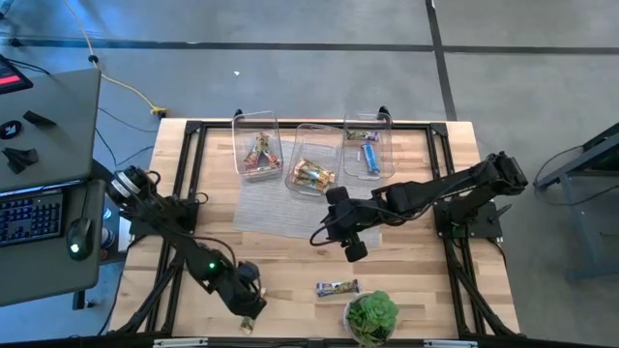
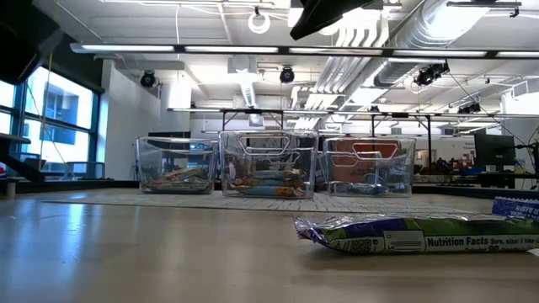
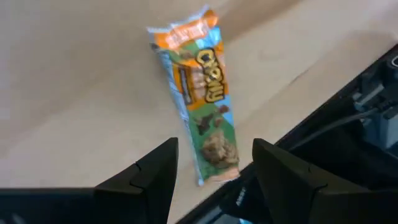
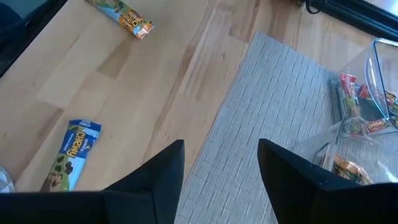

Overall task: Pick and place Granola Bars by type
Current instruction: Put the orange granola bar into the middle transparent bin

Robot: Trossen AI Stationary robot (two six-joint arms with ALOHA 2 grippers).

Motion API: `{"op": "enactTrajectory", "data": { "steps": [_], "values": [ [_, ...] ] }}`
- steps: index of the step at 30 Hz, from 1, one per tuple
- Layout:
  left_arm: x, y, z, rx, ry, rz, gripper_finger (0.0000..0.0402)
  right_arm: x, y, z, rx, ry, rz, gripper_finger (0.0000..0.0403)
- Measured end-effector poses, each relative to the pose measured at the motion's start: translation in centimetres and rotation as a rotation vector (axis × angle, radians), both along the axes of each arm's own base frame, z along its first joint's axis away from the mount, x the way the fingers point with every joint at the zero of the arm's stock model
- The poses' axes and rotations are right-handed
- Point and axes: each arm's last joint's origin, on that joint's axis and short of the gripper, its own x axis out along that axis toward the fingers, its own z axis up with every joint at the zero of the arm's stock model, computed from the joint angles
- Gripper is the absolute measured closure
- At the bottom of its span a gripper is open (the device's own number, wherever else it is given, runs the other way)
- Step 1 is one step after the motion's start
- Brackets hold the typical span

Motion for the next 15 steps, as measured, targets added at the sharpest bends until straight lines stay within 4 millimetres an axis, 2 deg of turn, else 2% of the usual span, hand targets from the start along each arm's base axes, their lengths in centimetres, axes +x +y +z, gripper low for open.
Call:
{"op": "enactTrajectory", "data": {
  "steps": [7, 15],
  "values": [
    [0.6, 0.1, -2.0, 0.007, 0.098, 0.036, 0.0202, 0.1, 0.0, 0.1, -0.035, -0.014, 0.038, 0.0215],
    [1.5, 0.4, -2.8, 0.011, 0.098, 0.067, 0.0202, 0.2, 0.0, 0.2, -0.055, -0.033, 0.059, 0.0215]
  ]
}}
